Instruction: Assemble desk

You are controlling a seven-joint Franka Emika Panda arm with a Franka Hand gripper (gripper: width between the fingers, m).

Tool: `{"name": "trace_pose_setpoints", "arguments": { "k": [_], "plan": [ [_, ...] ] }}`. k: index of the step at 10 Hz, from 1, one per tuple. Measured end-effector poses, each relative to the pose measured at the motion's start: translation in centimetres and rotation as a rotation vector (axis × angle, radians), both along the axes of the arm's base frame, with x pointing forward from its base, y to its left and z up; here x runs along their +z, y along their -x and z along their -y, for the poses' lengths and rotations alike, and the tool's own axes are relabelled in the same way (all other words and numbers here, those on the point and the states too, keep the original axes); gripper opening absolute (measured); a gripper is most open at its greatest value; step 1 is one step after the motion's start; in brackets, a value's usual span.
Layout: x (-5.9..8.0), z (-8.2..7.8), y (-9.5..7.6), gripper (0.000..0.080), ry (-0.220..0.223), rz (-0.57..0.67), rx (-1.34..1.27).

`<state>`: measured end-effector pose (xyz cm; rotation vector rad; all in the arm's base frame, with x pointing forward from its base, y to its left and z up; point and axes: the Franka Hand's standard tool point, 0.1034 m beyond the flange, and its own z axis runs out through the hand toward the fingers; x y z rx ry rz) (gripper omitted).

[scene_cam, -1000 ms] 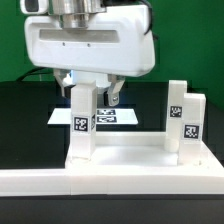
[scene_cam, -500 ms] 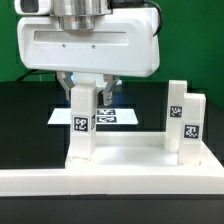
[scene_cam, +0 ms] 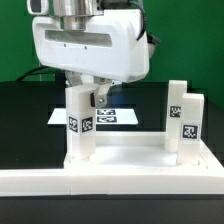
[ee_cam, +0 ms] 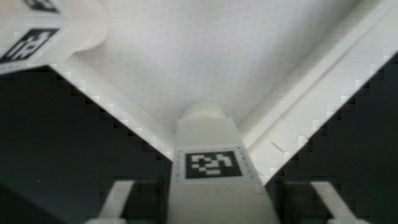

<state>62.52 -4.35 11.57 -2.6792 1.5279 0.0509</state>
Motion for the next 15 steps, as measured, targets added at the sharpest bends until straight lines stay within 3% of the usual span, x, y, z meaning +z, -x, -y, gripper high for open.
{"name": "trace_pose_setpoints", "arguments": {
  "k": [1, 3, 6, 7, 8, 9, 11, 15],
  "plan": [
    [-0.1, -0.2, -0.2, 0.0285, -0.006, -0.003, -0.189],
    [-0.1, -0.7, -0.8, 0.0287, -0.057, 0.038, -0.515],
    [-0.2, -1.2, -0.8, 0.0287, -0.097, 0.074, -0.737],
    [-0.3, -1.1, -0.8, 0.0370, -0.094, 0.076, -0.715],
    [-0.3, -1.1, -0.8, 0.0566, -0.089, 0.081, -0.656],
    [-0.3, -0.9, -0.5, 0.0623, -0.065, 0.084, -0.446],
    [0.1, -0.6, -0.4, 0.0645, -0.018, 0.115, -0.051],
    [0.0, -0.2, 0.5, 0.0649, 0.013, 0.144, 0.210]
  ]
}}
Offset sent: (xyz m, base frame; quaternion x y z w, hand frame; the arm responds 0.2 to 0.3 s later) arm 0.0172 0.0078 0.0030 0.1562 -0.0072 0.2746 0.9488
